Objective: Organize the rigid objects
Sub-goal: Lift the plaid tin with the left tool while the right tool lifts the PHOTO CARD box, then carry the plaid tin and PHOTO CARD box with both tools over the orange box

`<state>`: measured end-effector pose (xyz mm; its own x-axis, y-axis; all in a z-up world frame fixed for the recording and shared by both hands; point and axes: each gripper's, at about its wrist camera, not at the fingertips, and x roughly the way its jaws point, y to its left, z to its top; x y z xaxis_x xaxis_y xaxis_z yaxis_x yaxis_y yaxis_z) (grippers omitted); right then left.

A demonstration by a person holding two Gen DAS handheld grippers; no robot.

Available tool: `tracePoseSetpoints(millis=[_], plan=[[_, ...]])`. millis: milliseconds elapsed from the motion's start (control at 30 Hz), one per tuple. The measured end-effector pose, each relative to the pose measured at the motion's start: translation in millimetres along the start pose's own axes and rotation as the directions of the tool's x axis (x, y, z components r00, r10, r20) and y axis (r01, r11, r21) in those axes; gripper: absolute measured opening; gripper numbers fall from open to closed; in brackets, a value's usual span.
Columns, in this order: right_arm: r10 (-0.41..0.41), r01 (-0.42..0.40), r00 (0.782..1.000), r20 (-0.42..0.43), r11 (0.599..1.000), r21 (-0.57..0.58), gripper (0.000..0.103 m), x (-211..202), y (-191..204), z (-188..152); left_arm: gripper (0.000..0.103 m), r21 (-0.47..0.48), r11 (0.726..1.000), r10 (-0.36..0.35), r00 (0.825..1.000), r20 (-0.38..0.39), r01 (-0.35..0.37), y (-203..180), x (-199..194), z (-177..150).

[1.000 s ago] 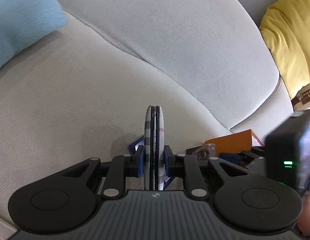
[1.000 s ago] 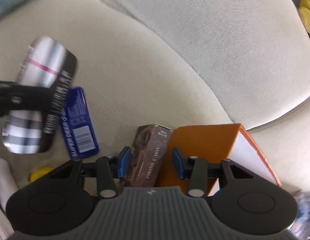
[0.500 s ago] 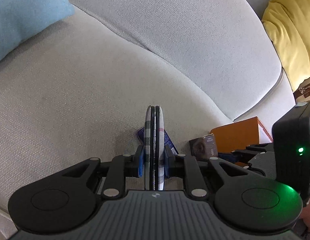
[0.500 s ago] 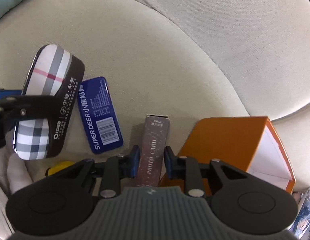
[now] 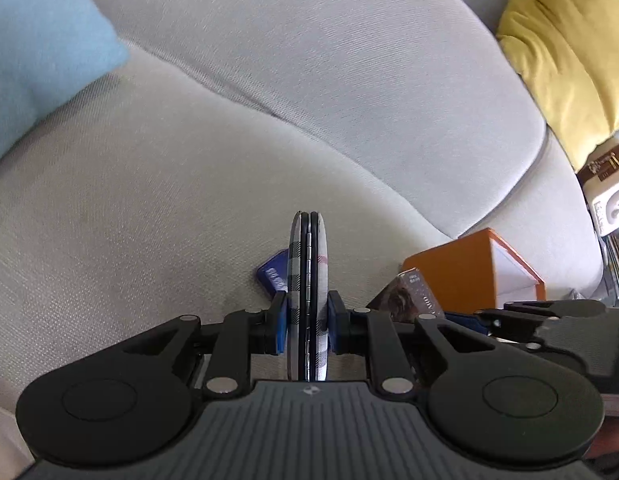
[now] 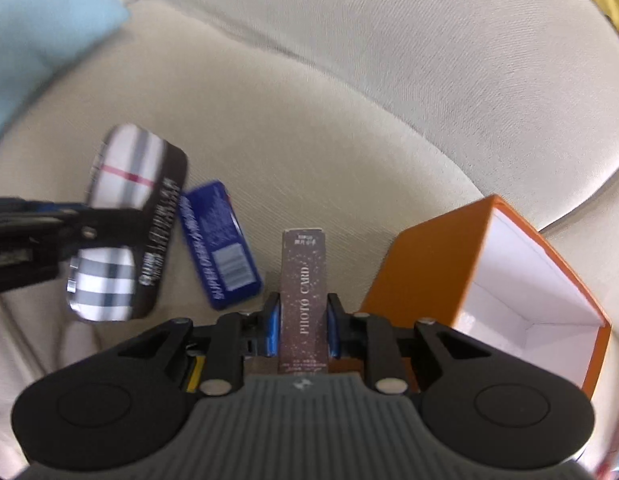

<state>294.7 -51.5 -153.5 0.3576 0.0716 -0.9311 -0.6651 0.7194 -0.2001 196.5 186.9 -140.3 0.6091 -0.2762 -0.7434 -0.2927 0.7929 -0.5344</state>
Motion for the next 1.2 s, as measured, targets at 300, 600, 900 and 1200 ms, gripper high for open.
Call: tracePoseSetpoints(millis=[300, 600, 900, 1200], plan=[[0.091, -0.121, 0.972, 0.216, 0.984, 0.132, 0.023, -82, -58, -42, 0.021, 0.102, 0.990, -0.096, 0.995, 0.026, 0.092, -55, -30, 0], [0.028, -0.123, 0.961, 0.274, 0.934, 0.335, 0.023, -122, -144, -118, 0.021, 0.226, 0.943, -0.232, 0.970, -0.073, 0.243, -135, -31, -19], [0.041, -0.157, 0.974, 0.222, 0.831, 0.534, 0.023, -95, -216, -186, 0.021, 0.268, 0.917, -0.230, 0.942, -0.246, 0.294, -186, 27, -52], [0.121, -0.214, 0.974, 0.193, 0.777, 0.592, 0.023, -26, -211, -190, 0.021, 0.336, 0.920, -0.092, 0.945, -0.313, 0.201, -192, 67, -71]])
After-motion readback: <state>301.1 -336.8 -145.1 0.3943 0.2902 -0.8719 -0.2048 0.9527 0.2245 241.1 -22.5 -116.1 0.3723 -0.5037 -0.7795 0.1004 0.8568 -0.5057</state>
